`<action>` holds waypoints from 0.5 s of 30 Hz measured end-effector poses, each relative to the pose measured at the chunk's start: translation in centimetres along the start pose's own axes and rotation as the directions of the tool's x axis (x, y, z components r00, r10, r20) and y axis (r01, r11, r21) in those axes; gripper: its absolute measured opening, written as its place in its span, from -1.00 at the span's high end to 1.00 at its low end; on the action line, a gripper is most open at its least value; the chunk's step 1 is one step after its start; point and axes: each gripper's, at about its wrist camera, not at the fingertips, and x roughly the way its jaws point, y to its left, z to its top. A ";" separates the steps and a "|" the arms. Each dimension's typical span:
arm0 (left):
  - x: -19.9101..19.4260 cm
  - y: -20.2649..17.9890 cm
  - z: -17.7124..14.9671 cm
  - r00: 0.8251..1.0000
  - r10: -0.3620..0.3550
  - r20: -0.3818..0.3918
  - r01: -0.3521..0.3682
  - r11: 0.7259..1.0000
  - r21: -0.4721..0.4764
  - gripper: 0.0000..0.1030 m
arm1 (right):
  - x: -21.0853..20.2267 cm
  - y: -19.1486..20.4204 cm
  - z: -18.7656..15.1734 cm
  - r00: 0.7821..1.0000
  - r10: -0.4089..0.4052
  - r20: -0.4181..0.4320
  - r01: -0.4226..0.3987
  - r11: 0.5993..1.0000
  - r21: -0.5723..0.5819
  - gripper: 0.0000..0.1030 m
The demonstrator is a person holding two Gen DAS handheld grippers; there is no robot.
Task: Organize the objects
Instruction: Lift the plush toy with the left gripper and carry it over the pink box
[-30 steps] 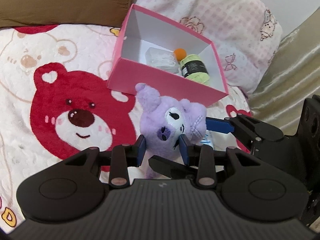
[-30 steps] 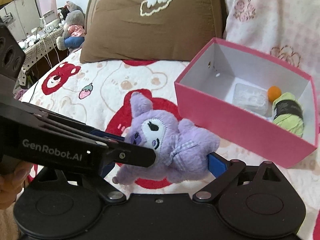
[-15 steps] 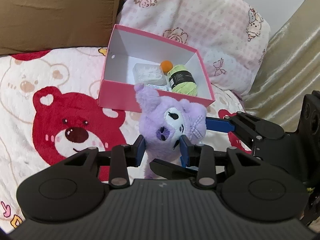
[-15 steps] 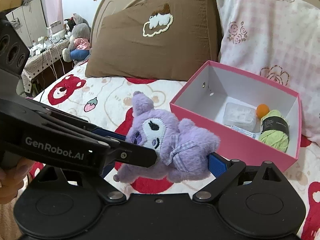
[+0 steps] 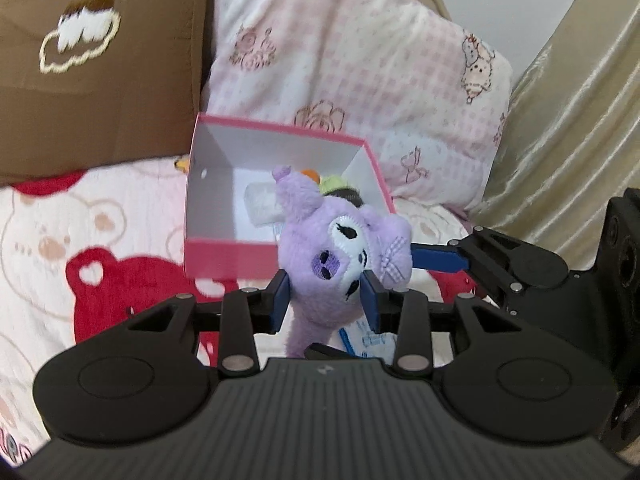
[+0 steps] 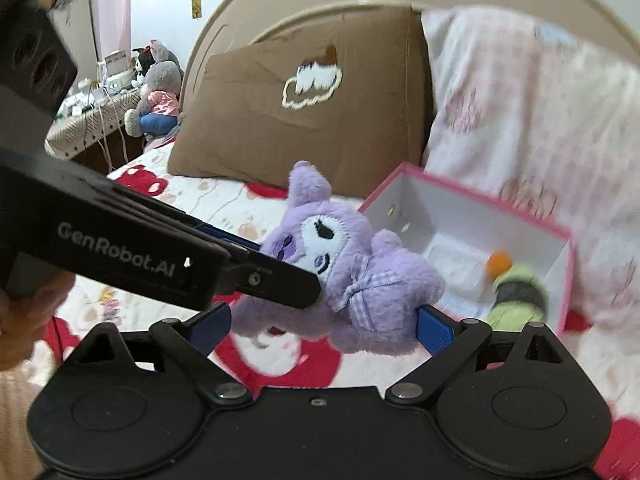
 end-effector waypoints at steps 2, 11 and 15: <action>-0.1 -0.3 1.1 1.000 -0.005 0.011 0.005 1.000 0.002 0.31 | -0.3 -0.3 0.8 1.000 -0.015 0.014 0.015 1.000 -0.011 -0.91; 1.3 0.0 5.6 0.999 -0.023 0.033 0.025 0.999 -0.047 0.30 | -0.9 -3.2 3.9 0.993 -0.043 0.110 0.043 0.999 0.002 -0.86; 3.4 0.9 6.7 0.999 -0.023 0.028 0.025 0.997 -0.078 0.30 | 0.2 -5.1 4.6 0.993 -0.037 0.116 0.032 0.998 0.044 -0.78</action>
